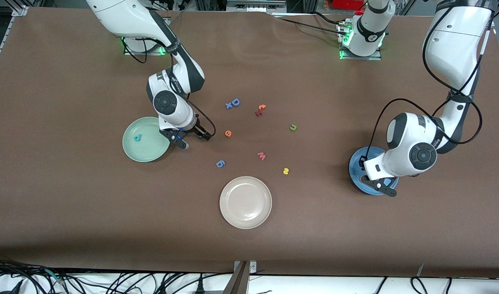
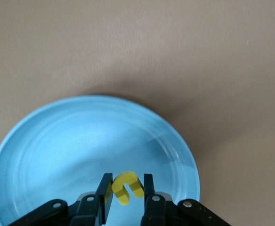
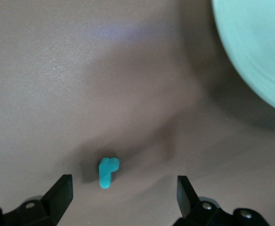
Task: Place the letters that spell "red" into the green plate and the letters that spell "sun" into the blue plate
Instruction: 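Grasp the cyan r with the right gripper while the left gripper releases u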
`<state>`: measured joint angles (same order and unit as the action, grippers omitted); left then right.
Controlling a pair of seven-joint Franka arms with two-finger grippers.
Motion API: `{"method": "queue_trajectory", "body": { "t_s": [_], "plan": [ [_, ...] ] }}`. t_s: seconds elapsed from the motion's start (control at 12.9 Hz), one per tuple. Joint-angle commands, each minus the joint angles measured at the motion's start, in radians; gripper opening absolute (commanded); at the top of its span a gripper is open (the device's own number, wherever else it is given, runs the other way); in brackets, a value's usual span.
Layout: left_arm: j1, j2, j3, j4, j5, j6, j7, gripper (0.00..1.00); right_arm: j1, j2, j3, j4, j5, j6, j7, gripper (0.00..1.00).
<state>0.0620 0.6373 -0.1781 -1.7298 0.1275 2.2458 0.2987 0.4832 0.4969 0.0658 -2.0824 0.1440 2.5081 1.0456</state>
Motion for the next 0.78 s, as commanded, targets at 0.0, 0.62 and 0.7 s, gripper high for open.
{"method": "queue_trajectory", "body": {
  "t_s": [0.0, 0.62, 0.7],
  "plan": [
    [0.007, 0.027, -0.001, 0.016, 0.076, 0.035, 0.016, 0.22, 0.006, 0.0, 0.002, -0.013, 0.012, 0.046, 0.013, 0.89],
    [-0.007, -0.028, -0.035, 0.021, 0.067, -0.02, -0.032, 1.0, 0.006, 0.017, 0.003, -0.018, 0.012, 0.077, 0.013, 0.49],
    [-0.007, -0.039, -0.053, 0.021, 0.067, -0.037, -0.048, 1.0, 0.005, 0.017, 0.002, -0.019, 0.012, 0.077, 0.013, 0.45]
  ]
}}
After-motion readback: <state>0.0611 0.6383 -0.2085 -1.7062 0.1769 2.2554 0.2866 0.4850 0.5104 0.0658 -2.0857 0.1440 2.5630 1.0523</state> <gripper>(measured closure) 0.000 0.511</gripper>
